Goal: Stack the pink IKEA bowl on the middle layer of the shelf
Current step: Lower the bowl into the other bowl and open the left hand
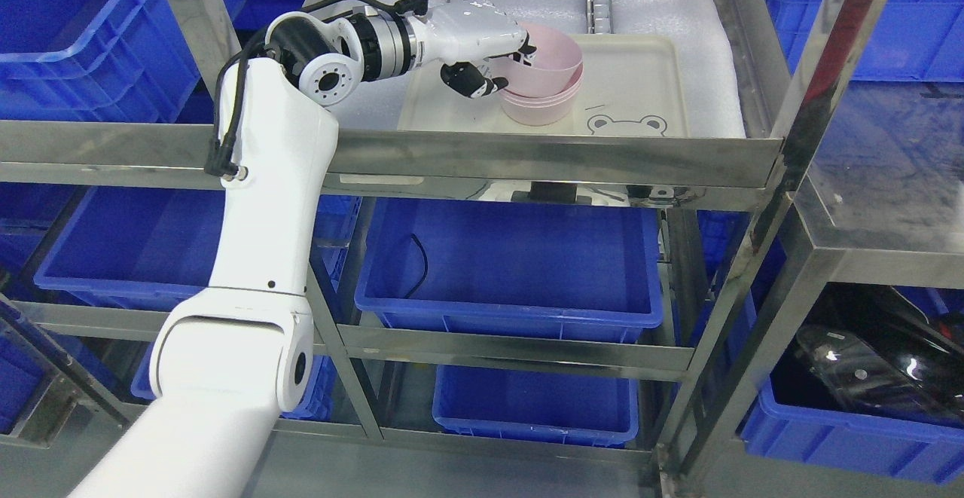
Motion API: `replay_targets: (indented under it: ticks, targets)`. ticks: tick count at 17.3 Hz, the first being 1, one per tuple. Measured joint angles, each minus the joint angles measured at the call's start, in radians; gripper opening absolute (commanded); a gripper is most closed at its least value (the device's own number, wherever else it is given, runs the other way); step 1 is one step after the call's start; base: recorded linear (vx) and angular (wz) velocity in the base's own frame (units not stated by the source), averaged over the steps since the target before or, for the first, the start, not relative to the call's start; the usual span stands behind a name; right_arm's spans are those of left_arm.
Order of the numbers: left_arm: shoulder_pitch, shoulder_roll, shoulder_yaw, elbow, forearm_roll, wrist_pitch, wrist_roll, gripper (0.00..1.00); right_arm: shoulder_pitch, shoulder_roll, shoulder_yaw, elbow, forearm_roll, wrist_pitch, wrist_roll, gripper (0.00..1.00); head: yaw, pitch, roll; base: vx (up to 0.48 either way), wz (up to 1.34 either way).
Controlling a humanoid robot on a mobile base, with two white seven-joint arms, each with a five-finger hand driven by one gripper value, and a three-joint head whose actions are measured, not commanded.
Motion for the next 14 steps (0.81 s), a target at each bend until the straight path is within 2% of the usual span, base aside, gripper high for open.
replay_targets:
  ticks: [9,14]
  targets:
    - [-0.033,0.000,-0.015,0.002,-0.017,0.000,0.023,0.27,0.000,0.000,0.000,0.000,0.000,0.000,0.000,1.00,0.0000,0.000,0.000,0.000,0.00]
    - [-0.020,0.000,-0.017,-0.010,-0.019,0.000,0.032,0.57,0.000,0.000,0.000,0.000,0.000,0.000,0.000,1.00,0.0000,0.000,0.000,0.000,0.00]
